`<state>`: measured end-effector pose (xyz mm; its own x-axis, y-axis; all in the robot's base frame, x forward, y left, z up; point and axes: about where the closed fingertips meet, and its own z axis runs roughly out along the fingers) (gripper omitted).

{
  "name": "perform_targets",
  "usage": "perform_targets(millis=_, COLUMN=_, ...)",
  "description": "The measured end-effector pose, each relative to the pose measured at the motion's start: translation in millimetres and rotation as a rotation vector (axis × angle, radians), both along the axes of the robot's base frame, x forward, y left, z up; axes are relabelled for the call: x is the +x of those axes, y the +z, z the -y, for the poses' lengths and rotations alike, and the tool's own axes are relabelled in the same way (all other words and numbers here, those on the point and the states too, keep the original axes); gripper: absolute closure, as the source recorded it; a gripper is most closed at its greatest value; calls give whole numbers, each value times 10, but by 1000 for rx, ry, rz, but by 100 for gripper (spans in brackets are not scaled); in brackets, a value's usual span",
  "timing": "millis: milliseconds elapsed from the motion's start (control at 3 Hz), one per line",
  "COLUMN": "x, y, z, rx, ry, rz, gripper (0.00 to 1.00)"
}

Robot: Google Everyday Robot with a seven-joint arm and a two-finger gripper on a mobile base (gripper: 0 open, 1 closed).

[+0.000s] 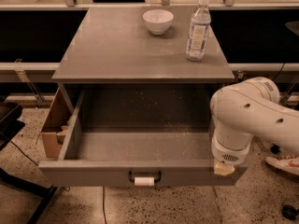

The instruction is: Open top drawer

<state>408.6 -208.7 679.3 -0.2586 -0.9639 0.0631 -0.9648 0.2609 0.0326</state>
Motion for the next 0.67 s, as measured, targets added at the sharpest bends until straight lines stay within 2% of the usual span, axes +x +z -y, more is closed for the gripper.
perform_targets(millis=333, x=13, y=14, z=10, rx=0, ry=0, rz=0, gripper=100)
perform_targets(millis=667, x=0, y=14, z=39, rx=0, ry=0, rz=0, gripper=100)
